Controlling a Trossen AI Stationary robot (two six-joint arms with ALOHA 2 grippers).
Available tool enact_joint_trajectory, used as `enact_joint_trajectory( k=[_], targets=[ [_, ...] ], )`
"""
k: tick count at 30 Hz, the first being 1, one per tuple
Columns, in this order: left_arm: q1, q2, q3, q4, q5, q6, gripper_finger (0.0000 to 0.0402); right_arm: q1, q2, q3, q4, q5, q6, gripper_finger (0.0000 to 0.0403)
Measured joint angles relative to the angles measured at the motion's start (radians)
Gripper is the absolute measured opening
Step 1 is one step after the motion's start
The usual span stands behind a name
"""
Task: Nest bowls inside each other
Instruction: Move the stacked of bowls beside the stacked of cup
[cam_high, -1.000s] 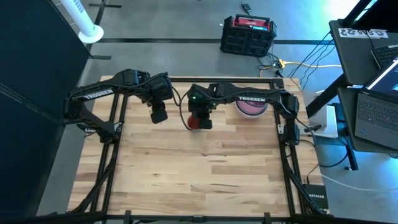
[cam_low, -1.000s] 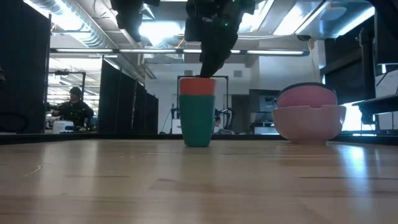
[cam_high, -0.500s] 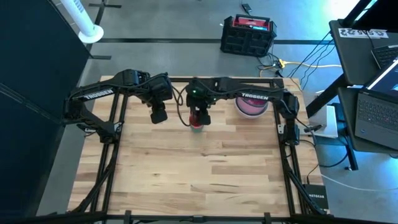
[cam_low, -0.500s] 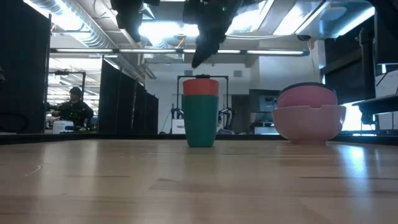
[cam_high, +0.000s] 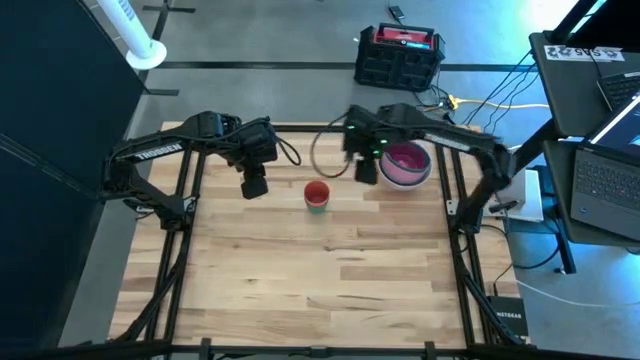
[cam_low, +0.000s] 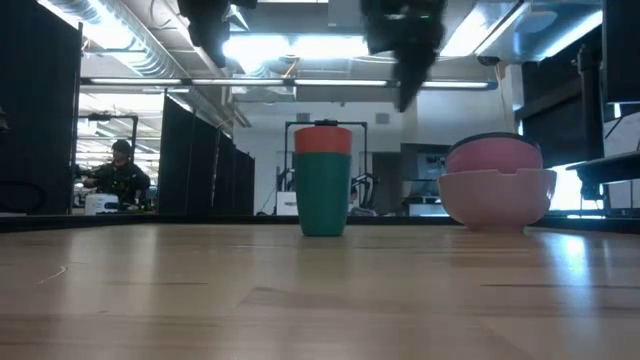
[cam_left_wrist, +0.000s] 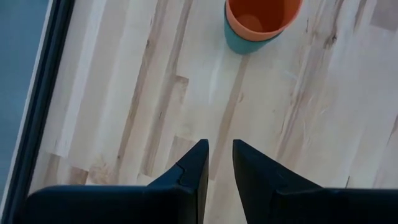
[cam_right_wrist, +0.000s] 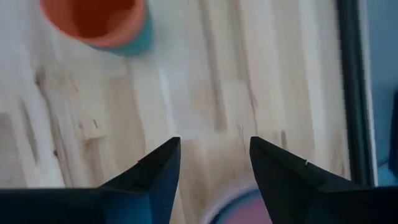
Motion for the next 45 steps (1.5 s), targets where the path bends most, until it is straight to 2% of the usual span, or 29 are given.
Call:
enact_joint_trajectory(
  k=[12,19,24,28,42,45],
  targets=[
    [0.001,0.0,0.0,0.031,0.0,0.026,0.0056,-0.054,-0.432,-0.465,0.142,0.102,0.179,0.0182],
    [0.002,0.0,0.0,0.03,0.0,0.023,0.0056,-0.055,-0.509,-0.612,0.166,0.139,0.19,0.0182],
    [0.002,0.0,0.0,0.03,0.0,0.021,0.0056,-0.055,-0.524,-0.646,0.201,0.194,0.182,0.0182],
    [0.002,0.0,0.0,0.03,0.0,0.021,0.0056,-0.069,-0.525,-0.646,0.237,0.193,0.167,0.0182],
    [0.001,0.0,0.0,0.028,0.0,0.011,0.0056,-0.214,-0.525,-0.646,0.273,0.056,0.127,0.0182],
    [0.001,0.0,0.0,0.028,0.0,0.013,0.0056,-0.216,-0.525,-0.65,0.279,0.043,0.126,0.0182]
  ],
)
